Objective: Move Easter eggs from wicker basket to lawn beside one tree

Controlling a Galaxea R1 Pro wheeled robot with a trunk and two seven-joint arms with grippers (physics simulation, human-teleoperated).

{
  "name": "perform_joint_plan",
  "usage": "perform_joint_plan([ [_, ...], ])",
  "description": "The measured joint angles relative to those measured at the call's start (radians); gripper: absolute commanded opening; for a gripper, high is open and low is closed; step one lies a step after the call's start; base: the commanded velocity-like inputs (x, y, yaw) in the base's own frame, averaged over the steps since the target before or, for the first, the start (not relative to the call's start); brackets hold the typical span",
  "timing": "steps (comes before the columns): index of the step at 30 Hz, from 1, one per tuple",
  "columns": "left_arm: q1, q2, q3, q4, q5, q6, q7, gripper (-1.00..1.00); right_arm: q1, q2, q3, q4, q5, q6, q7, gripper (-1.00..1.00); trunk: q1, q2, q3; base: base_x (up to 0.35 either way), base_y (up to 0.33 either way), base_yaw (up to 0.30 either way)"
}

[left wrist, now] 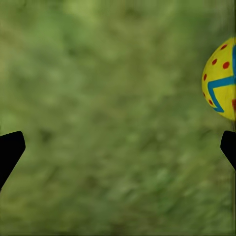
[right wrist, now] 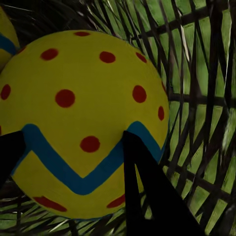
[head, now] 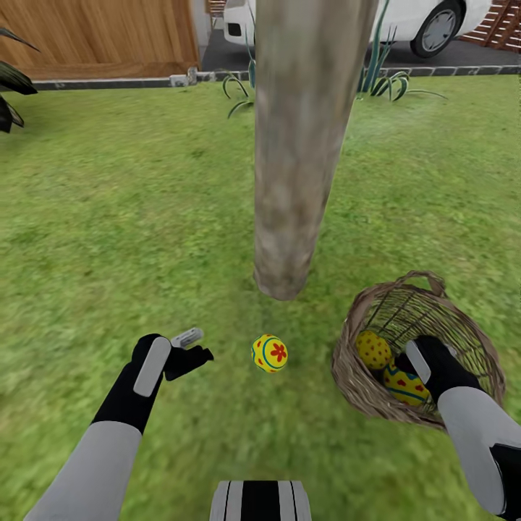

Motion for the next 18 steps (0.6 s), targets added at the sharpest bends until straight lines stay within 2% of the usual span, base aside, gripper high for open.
perform_joint_plan([
  [8,0.000,0.000,0.001,0.034,-0.002,-0.003,0.002,1.00,0.000,0.000,0.002,-0.006,0.001,0.001,-0.002,-1.00,-0.004,0.002,0.031,0.000,0.000,0.000],
  [15,0.000,0.000,0.001,0.036,-0.003,-0.004,0.001,1.00,0.000,0.000,0.001,-0.059,-0.001,0.007,-0.003,-1.00,-0.007,0.004,0.058,0.000,0.000,0.000],
  [18,0.000,0.000,0.000,0.066,-0.002,-0.007,0.000,1.00,0.000,0.000,0.001,-0.060,-0.001,0.008,-0.003,-1.00,-0.008,0.004,0.070,0.000,0.000,0.000],
])
